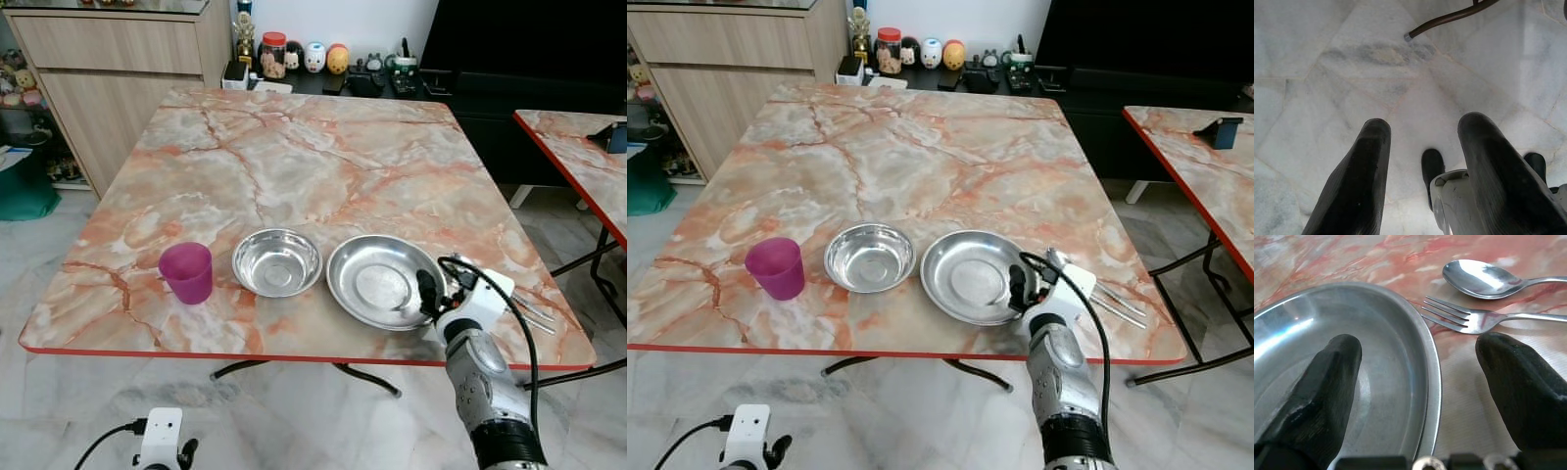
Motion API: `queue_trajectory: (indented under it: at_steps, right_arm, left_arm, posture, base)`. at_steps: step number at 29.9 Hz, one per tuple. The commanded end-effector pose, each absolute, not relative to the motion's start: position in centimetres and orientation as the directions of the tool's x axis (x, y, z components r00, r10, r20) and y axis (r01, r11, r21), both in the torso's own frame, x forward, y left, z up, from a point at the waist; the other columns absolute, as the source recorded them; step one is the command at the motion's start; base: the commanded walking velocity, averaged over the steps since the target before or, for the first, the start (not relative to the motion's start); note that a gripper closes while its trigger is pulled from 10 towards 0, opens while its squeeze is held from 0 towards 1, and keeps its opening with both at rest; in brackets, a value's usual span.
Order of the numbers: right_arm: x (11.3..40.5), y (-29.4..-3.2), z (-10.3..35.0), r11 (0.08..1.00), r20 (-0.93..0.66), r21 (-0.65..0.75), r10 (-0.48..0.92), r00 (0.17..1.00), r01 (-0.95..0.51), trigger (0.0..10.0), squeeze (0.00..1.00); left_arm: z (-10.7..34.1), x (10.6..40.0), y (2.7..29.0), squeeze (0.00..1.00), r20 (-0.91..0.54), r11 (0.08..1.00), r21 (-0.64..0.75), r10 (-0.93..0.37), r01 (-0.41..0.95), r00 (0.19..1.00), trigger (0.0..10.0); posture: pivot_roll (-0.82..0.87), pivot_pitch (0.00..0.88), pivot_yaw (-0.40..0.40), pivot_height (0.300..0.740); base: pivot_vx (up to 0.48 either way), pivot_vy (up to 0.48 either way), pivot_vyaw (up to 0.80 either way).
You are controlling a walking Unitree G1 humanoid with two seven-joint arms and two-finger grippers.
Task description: Setting the table
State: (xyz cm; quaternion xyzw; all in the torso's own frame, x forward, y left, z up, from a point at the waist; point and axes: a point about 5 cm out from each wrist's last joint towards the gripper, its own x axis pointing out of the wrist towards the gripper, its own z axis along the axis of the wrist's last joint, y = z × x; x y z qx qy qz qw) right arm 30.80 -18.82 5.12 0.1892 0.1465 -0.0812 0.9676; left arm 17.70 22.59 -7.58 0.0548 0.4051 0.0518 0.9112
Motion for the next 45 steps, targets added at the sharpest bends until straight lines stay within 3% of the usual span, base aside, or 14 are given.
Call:
queue_trajectory:
  at_steps: [1, 20, 29, 35, 45]
  right_arm:
    - [30.9, -18.7, 4.8, 0.916, -0.337, 0.34, -0.091, 0.937, 0.211, 10.0, 0.0]
    - [30.8, -19.3, 5.9, 0.905, -0.289, 0.364, -0.112, 0.951, 0.218, 10.0, 0.0]
    - [29.4, -20.3, 6.7, 0.907, -0.272, 0.352, -0.138, 0.952, 0.232, 10.0, 0.0]
    - [28.6, -20.7, 6.8, 0.92, -0.348, 0.302, -0.139, 0.927, 0.251, 10.0, 0.0]
    - [30.0, -20.3, 8.0, 0.905, -0.361, 0.368, -0.073, 0.93, 0.214, 10.0, 0.0]
  left_arm:
    - [-7.9, 17.3, 22.3, 0.0, -0.746, 0.988, 0.147, 0.134, -0.034, 0.652, 10.0]
    - [-7.4, 17.9, 22.8, 0.0, -0.729, 0.987, 0.16, 0.137, -0.028, 0.671, 10.0]
    - [-7.3, 17.9, 23.2, 0.0, -0.73, 0.986, 0.163, 0.137, -0.024, 0.67, 10.0]
    - [-7.3, 17.9, 23.2, 0.0, -0.731, 0.986, 0.164, 0.131, -0.014, 0.669, 10.0]
    - [-7.3, 18.0, 23.2, 0.0, -0.729, 0.986, 0.169, 0.13, -0.006, 0.672, 10.0]
  posture:
    - [0.0, 0.0, -0.074, 0.74]
    - [0.01, 0.0, -0.071, 0.74]
    - [0.0, 0.0, -0.061, 0.74]
    - [-0.01, 0.0, -0.055, 0.74]
    - [0.0, 0.0, -0.052, 0.74]
  base:
    - [0.0, 0.0, 0.0]
    - [0.0, 0.0, 0.0]
    - [0.0, 0.0, 0.0]
    - [0.0, 0.0, 0.0]
    - [0.0, 0.0, 0.0]
